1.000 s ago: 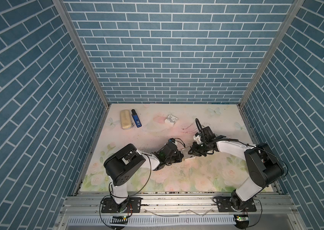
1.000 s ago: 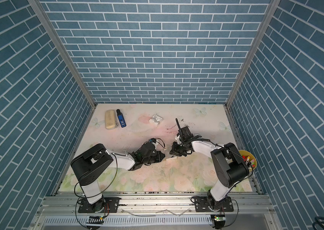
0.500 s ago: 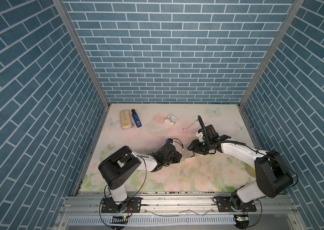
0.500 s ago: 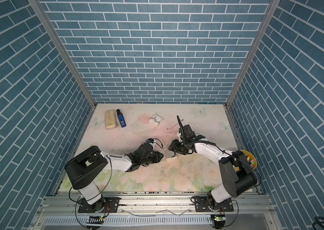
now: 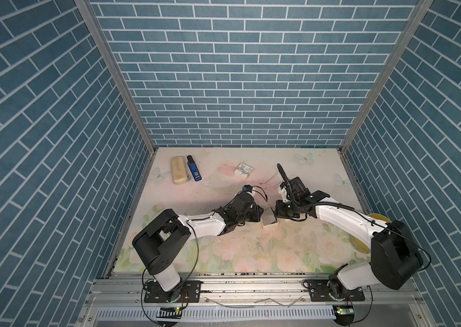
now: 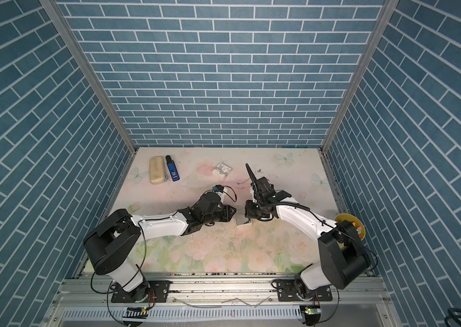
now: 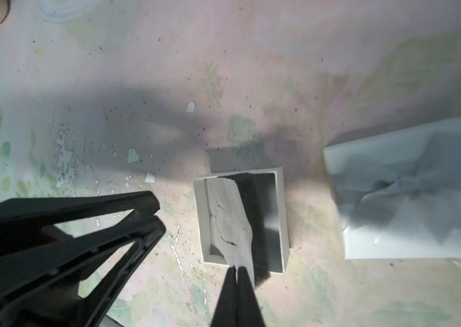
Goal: Take the necklace out of the lift-off lid jewelry box
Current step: Place the inner lining in the jewelry box.
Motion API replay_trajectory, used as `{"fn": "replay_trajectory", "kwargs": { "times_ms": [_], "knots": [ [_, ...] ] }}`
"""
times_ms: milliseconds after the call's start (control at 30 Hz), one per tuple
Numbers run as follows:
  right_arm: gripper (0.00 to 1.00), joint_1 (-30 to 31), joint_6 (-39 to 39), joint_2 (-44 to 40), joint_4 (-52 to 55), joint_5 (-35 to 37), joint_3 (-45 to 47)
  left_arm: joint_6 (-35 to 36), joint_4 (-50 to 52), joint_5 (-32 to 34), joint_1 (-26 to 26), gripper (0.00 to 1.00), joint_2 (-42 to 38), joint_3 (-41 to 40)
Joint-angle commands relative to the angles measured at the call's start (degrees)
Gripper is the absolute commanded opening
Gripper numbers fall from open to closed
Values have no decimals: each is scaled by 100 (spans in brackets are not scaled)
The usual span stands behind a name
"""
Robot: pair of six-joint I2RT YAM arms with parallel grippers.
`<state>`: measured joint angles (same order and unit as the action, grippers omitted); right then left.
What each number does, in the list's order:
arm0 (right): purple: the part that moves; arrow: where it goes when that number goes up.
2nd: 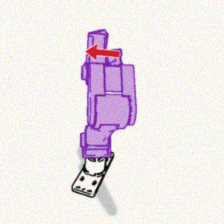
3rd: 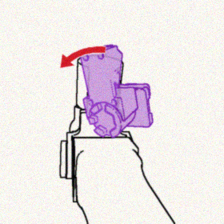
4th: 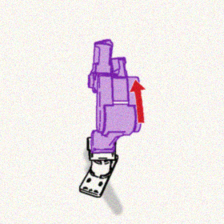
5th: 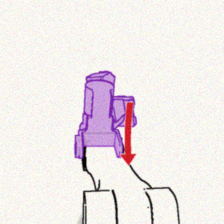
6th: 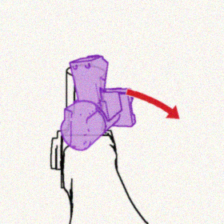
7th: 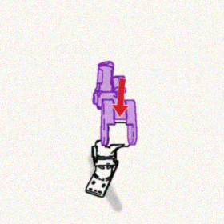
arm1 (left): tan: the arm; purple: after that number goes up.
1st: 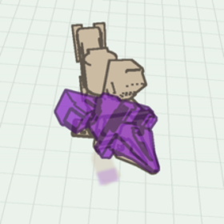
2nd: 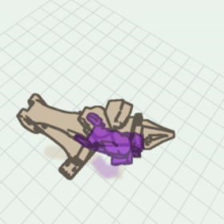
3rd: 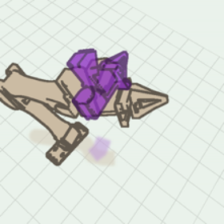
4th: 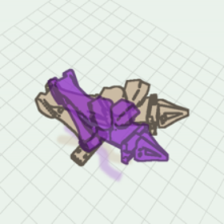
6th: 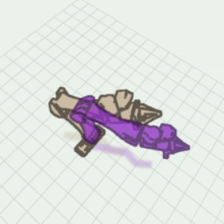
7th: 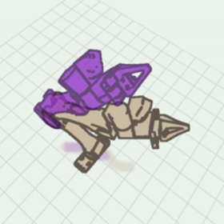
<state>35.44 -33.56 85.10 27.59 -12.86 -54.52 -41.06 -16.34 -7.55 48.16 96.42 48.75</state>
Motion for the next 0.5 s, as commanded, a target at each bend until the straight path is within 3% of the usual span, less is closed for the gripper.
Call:
{"fn": "replay_trajectory", "kwargs": {
  "times_ms": [0,300,467],
  "knots": [
    [0,70,136,270,-53,194,135,143,212,-18,48,26,247,73],
    [0,69,402,761,-80,285,153,131,154,-1,62,26,397,26],
    [0,72,359,552,-1,230,41,185,230,106,61,26,260,-2]
  ]
}}
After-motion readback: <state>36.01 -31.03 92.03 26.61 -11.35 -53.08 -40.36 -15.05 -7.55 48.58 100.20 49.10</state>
